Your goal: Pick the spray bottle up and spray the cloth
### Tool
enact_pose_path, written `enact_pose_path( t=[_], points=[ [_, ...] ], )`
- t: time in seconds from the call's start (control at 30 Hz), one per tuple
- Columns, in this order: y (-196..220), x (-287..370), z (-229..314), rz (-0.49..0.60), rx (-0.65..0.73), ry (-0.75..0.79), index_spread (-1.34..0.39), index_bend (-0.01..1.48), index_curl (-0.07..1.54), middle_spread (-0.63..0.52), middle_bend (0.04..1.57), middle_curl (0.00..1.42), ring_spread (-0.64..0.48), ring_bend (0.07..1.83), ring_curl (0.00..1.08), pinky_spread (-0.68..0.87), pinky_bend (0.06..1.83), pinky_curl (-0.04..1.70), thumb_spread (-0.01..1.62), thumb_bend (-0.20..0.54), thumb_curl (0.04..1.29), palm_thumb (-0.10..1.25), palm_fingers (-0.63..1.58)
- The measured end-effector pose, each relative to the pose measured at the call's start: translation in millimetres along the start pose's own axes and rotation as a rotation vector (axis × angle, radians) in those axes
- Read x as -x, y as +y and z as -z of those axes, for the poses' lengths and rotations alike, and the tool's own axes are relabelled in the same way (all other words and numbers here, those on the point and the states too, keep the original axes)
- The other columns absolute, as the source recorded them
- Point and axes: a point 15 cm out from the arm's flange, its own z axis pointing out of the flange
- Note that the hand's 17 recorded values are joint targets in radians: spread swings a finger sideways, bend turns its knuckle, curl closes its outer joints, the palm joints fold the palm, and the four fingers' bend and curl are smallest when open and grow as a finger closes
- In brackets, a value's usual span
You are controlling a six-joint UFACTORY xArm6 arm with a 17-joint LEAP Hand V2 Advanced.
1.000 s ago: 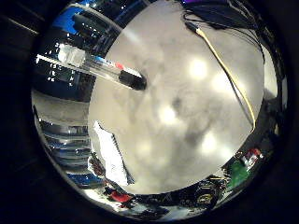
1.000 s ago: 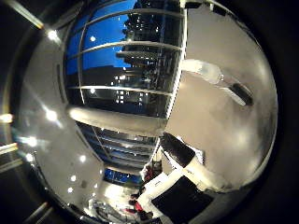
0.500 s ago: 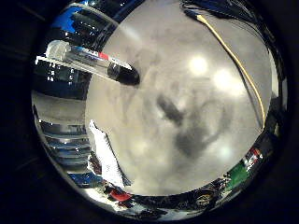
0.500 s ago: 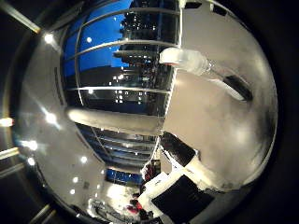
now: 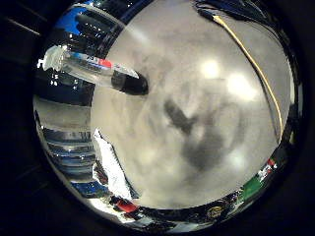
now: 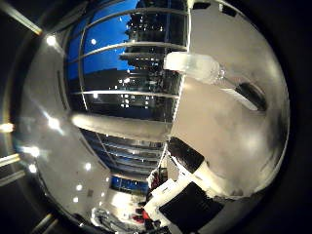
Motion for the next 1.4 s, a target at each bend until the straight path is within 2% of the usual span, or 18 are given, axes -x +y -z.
enact_pose_path(
  t=[0.7,0.93,1.03,1.07,1.1,1.13,1.17,1.2,1.27,1.3,1.37,1.4],
  points=[
    [-2,19,-60,0.048,0.063,-0.018,-0.16,0.15,0.27,0.15,0.23,0.36,0.18,0.34,0.28,0.38,0.35,0.31,1.08,-0.022,0.34,0.66,0.09],
    [-19,12,-76,0.065,0.054,-0.005,-0.15,0.14,0.27,0.13,0.26,0.37,0.18,0.36,0.28,0.37,0.36,0.31,1.08,-0.019,0.34,0.66,0.17],
    [-23,8,-86,0.059,0.053,-0.013,-0.16,0.14,0.26,0.08,0.3,0.38,0.16,0.42,0.28,0.36,0.37,0.3,1.07,-0.016,0.34,0.69,0.29],
    [-26,6,-87,0.058,0.05,-0.016,-0.17,0.16,0.26,0.05,0.35,0.39,0.12,0.48,0.3,0.33,0.36,0.3,1.07,-0.016,0.35,0.7,0.39],
    [-32,7,-88,0.062,0.041,-0.02,-0.19,0.16,0.26,0.0,0.42,0.42,0.06,0.57,0.32,0.25,0.37,0.29,1.06,-0.01,0.35,0.73,0.55],
    [-36,7,-90,0.063,0.035,-0.024,-0.2,0.16,0.26,-0.01,0.44,0.43,0.05,0.59,0.33,0.23,0.38,0.3,1.06,-0.011,0.35,0.74,0.59],
    [-41,6,-91,0.063,0.026,-0.029,-0.22,0.16,0.26,-0.04,0.5,0.46,0.01,0.69,0.37,0.16,0.45,0.32,1.06,-0.012,0.36,0.75,0.79],
    [-46,5,-92,0.065,0.018,-0.033,-0.26,0.17,0.26,-0.09,0.54,0.48,-0.06,0.78,0.39,0.01,0.55,0.34,1.05,-0.012,0.36,0.78,0.92],
    [-55,6,-93,0.072,0.006,-0.039,-0.29,0.19,0.28,-0.13,0.59,0.52,-0.11,0.85,0.43,-0.12,0.66,0.38,1.04,-0.013,0.37,0.8,1.04],
    [-60,7,-94,0.08,0.002,-0.041,-0.32,0.24,0.31,-0.14,0.65,0.55,-0.14,0.89,0.45,-0.19,0.72,0.42,1.03,-0.012,0.37,0.82,1.19],
    [-64,9,-94,0.088,-0.002,-0.044,-0.34,0.32,0.36,-0.16,0.73,0.59,-0.16,0.93,0.48,-0.25,0.78,0.45,1.02,-0.012,0.38,0.84,1.25],
    [-66,12,-93,0.093,-0.003,-0.048,-0.36,0.43,0.42,-0.16,0.81,0.63,-0.18,0.98,0.5,-0.3,0.85,0.49,1.01,-0.013,0.38,0.86,1.29]
  ],
)
